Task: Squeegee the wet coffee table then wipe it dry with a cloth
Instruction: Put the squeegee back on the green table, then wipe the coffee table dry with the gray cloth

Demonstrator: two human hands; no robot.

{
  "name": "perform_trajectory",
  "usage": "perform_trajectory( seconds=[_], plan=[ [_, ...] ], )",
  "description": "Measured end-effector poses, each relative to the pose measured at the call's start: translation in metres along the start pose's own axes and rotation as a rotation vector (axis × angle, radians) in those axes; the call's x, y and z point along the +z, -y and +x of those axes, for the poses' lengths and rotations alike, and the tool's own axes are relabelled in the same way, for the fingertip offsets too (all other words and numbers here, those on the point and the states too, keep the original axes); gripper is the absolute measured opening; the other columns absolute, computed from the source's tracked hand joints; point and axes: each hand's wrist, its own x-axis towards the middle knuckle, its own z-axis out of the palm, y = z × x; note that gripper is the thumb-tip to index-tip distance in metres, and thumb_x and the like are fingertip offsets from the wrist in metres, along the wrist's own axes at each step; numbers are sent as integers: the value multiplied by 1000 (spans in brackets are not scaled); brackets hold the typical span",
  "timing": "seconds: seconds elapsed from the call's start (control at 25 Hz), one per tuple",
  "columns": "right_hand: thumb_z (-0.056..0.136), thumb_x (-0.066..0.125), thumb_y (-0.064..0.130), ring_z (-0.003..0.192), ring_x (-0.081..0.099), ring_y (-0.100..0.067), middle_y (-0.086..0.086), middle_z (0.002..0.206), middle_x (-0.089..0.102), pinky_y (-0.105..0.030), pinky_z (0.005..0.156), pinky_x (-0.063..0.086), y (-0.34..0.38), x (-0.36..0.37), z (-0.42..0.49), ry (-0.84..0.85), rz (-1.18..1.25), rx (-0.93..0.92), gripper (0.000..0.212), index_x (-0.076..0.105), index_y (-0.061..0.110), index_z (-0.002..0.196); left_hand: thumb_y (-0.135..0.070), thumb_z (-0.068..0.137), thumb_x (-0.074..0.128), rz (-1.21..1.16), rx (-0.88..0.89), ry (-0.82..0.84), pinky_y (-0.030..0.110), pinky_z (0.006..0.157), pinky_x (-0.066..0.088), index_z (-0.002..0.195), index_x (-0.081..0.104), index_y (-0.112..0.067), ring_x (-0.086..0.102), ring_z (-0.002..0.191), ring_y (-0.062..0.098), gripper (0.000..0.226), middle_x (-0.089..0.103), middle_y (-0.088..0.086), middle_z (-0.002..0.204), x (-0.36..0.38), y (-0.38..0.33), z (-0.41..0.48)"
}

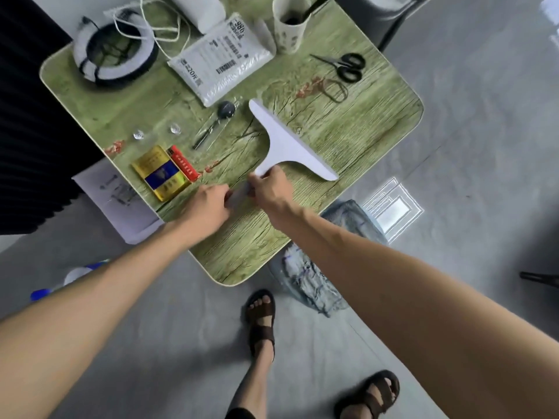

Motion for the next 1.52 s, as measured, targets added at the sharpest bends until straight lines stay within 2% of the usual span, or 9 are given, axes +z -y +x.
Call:
perform_trajectory(
  seconds=[0.24, 0.4, 0.52, 0.72, 0.8, 1.0, 1.16, 1.32, 1.52],
  plan=[
    [95, 58, 19, 80, 69, -20, -9, 91, 69, -32, 73, 59, -18, -77, -40, 153, 74, -46, 6, 59, 14, 94, -19, 90, 60, 35, 102, -202, 18, 56, 38, 116, 54, -13, 51, 72, 8, 27, 59, 5, 111, -12, -40, -34],
    [97, 55, 14, 77, 66, -19, -12, 92, 69, -34, 76, 58, -103, -155, -60, 9, -4, 87, 17, 61, 3, 109, -13, 91, 55, -117, 283, 40, 26, 55, 50, 117, 54, -16, 65, 77, 22, 26, 65, 4, 101, 37, -108, -63],
    [98, 53, 18, 77, 63, -21, -13, 93, 70, -40, 77, 56, -178, -181, -51, -52, -93, 205, 20, 64, 4, 108, -19, 90, 57, -111, 187, 203, 29, 77, 44, 129, 46, -12, 57, 106, 26, 41, 56, 12, 123, 113, -133, -50],
    [97, 52, 33, 91, 66, -22, -6, 106, 70, -37, 85, 53, -262, -188, -23, -33, -176, 116, 30, 65, 13, 115, -38, 91, 57, 48, -101, 178, 49, 114, 30, 150, 16, -7, 27, 142, 37, 78, 26, 19, 155, 216, -126, -1],
    [96, 54, 30, 99, 65, -23, -6, 112, 69, -40, 90, 51, -273, -189, -22, -11, -160, 66, 30, 64, 12, 118, -39, 89, 61, 81, -175, 123, 47, 112, 33, 145, 28, -1, 33, 139, 38, 76, 33, 23, 151, 224, -122, 13],
    [97, 54, 21, 102, 64, -18, -3, 114, 69, -30, 92, 49, -286, -204, -44, -15, 6, -31, 25, 66, 14, 118, -33, 79, 73, 144, -102, 188, 33, 73, 46, 99, 62, -9, 59, 87, 28, 33, 68, 14, 104, 203, -152, 9],
    [96, 56, 28, 101, 62, -17, -4, 115, 68, -28, 85, 48, -268, -238, -88, 21, 369, 61, 31, 62, 17, 125, -36, 77, 75, 77, 118, 262, 31, 75, 50, 95, 66, -15, 65, 90, 25, 29, 72, 6, 96, 160, -218, -38],
    [98, 45, 40, 95, 58, -27, -13, 108, 64, -42, 94, 47, -221, -320, -161, 118, 861, 138, 45, 58, 10, 129, -31, 71, 79, -17, 341, 334, 28, 60, 38, 76, 60, -13, 53, 66, 13, 27, 63, -1, 67, 114, -334, -117],
    [93, 48, 51, 97, 66, -29, -17, 113, 69, -44, 92, 50, -171, -467, -267, 126, 949, -2, 56, 66, 6, 120, -10, 71, 68, -195, 456, 622, 30, 72, 45, 86, 67, -4, 53, 70, 10, 16, 63, 6, 73, 68, -494, -232]
  ],
)
